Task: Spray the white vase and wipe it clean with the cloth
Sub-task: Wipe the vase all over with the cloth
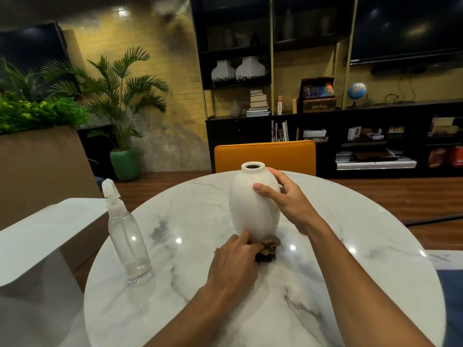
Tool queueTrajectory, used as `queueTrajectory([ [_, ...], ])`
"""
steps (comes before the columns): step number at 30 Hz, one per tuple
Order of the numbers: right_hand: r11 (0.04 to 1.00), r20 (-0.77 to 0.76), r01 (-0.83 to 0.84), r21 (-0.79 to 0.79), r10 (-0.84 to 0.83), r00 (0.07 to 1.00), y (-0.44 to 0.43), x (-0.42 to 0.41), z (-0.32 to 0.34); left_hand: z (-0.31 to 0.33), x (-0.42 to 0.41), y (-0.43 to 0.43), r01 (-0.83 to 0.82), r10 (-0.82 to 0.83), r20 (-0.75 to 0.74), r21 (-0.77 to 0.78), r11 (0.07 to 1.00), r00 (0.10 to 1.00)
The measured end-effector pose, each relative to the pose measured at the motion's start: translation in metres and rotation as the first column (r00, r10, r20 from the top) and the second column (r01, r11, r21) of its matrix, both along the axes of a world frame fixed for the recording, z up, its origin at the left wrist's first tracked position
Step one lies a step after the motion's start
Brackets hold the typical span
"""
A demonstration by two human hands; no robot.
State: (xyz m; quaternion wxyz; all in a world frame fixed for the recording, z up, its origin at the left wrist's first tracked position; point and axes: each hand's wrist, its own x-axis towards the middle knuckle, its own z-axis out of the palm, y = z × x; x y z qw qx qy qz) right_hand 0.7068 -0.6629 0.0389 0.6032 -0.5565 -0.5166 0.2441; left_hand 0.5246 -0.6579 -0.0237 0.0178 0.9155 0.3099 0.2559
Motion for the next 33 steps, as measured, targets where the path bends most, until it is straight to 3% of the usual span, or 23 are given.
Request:
queueTrajectory([
  [7, 1.0, -0.001, -0.003, 0.003, 0.003, 1.0, 0.0, 0.001, -0.001, 0.012, 0.002, -0.006, -0.038, -0.02, 0.349, 0.158, 0.987, 0.937],
  [11, 1.0, 0.001, 0.005, -0.008, -0.005, 1.0, 0.001, 0.002, 0.001, 0.006, 0.002, -0.006, -0.017, -0.024, 0.253, 0.161, 0.987, 0.967],
  [13, 1.0, -0.002, 0.005, -0.013, -0.005, 1.0, 0.001, 0.002, 0.002, 0.002, 0.001, -0.005, 0.009, -0.022, 0.142, 0.094, 0.996, 0.99],
  [15, 1.0, -0.01, -0.004, -0.014, 0.004, 1.0, 0.0, 0.001, 0.003, 0.001, -0.001, -0.004, 0.03, -0.038, 0.136, 0.059, 0.998, 0.99],
  [24, 0.998, -0.04, -0.033, -0.046, 0.031, 0.999, 0.001, 0.004, 0.003, 0.031, -0.002, 0.01, -0.076, -0.026, 0.561, 0.158, 0.985, 0.827],
  [28, 0.998, -0.058, -0.039, -0.057, 0.036, 0.998, 0.001, 0.006, 0.002, 0.02, -0.003, 0.003, 0.021, -0.1, 0.439, 0.181, 0.983, 0.893],
  [33, 0.997, -0.125, -0.012, -0.072, 0.003, 0.992, -0.003, 0.002, 0.008, -0.004, 0.002, -0.001, 0.058, -0.061, 0.026, 0.1, 0.993, 0.998],
])
